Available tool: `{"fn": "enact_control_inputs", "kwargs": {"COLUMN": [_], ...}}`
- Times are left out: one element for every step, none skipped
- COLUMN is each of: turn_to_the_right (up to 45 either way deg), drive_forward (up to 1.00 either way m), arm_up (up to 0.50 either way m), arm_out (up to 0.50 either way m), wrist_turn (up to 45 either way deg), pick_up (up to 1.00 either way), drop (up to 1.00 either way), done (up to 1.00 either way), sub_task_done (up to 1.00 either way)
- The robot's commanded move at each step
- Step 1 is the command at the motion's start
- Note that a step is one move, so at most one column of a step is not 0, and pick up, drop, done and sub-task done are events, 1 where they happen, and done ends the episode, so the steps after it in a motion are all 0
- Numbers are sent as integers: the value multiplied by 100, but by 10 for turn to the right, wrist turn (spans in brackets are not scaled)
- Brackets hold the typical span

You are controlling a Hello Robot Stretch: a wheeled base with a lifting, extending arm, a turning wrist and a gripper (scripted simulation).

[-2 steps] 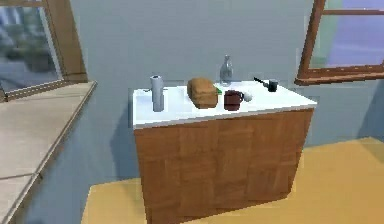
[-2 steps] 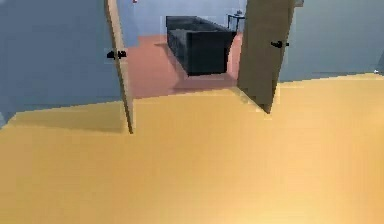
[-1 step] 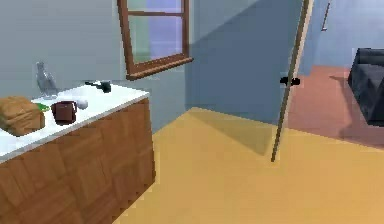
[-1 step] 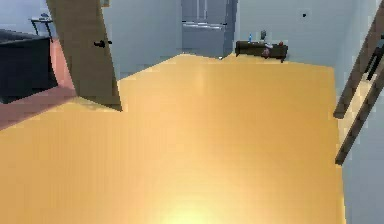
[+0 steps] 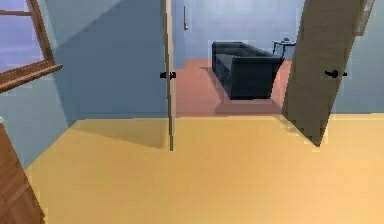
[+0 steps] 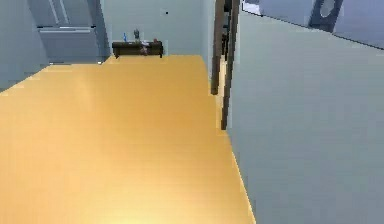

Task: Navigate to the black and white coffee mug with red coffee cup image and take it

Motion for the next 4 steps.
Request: {"fn": "enact_control_inputs", "kwargs": {"turn_to_the_right": [0,-450,-150,0], "drive_forward": [15,0,0,65], "arm_up": [0,0,0,0], "arm_out": [0,0,0,0], "wrist_turn": [0,0,0,0], "pick_up": [0,0,0,0], "drop": [0,0,0,0], "done": [0,0,0,0], "sub_task_done": [0,0,0,0]}}
